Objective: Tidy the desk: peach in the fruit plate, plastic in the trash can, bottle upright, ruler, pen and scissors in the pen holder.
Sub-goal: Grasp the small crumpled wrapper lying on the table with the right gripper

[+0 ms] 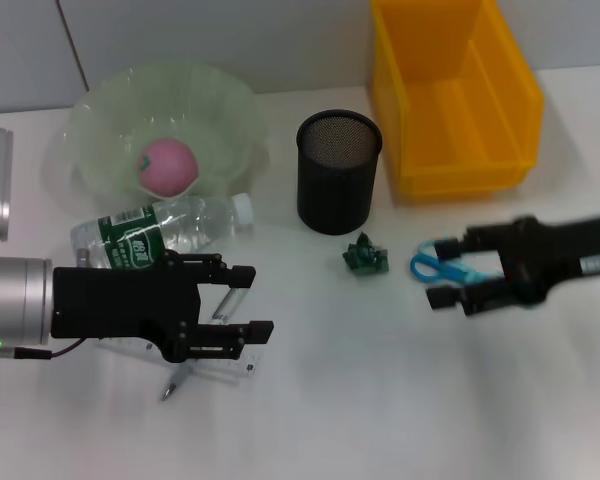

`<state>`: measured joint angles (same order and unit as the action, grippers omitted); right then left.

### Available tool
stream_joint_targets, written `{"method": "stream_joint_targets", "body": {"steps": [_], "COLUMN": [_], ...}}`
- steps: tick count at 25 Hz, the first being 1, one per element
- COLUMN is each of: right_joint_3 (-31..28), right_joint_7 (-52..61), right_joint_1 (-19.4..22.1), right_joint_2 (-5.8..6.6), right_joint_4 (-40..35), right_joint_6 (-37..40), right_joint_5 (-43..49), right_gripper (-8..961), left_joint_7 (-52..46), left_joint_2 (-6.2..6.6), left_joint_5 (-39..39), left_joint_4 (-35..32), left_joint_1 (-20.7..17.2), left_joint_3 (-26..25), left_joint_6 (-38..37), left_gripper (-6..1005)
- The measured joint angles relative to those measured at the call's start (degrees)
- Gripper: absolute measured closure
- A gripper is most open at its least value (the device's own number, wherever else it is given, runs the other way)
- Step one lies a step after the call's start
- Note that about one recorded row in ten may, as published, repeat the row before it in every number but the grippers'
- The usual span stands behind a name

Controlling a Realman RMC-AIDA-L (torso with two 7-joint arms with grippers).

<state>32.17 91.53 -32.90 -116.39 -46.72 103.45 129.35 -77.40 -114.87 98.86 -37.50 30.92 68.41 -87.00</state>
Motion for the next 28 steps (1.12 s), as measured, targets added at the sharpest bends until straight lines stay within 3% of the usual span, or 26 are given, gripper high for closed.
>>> {"method": "stream_joint_targets", "body": {"steps": [1,3,4,9,11,21,28], "right_joint_3": [2.5,4.0,7.4,12.3,14.5,19.8,23.6], "right_joint_7": [7.5,10.8,16.6,26.1,31.1,36.5,36.9], "right_joint_1": [-1.0,-1.2,-1.9,-3.7,-6.2,-13.1,-14.9], "right_joint_2": [-0.81,-0.97,-1.13,-1.13,-0.89,-0.28,-0.77], "right_joint_4": [-5.7,-8.0,-12.5,-19.3,-21.5,-21.3,-19.3], "right_joint_6": [0.2,-0.1,-0.4,-0.4,-0.4,-0.7,-3.7], "right_joint_5": [0.0,0.2,0.6,2.6,6.3,15.8,18.7], "right_gripper": [139,139,139,140,140,141,142], "left_joint_7": [0.1,0.1,0.1,0.1,0.1,-0.1,-0.4], "left_joint_2": [0.0,0.0,0.0,0.0,0.0,-0.53,-0.64], "left_joint_5": [0.0,0.0,0.0,0.1,0.1,0.1,0.1], "left_joint_4": [-0.1,-0.2,-0.2,-0.2,-0.2,-0.2,-0.2], "left_joint_1": [0.0,0.0,0.0,0.1,0.2,0.5,0.5], "left_joint_3": [0.0,0.0,0.0,0.0,0.0,0.0,0.0], "left_joint_6": [0.1,0.2,0.3,0.6,0.9,2.1,2.2], "left_gripper": [301,301,301,301,301,302,302]}}
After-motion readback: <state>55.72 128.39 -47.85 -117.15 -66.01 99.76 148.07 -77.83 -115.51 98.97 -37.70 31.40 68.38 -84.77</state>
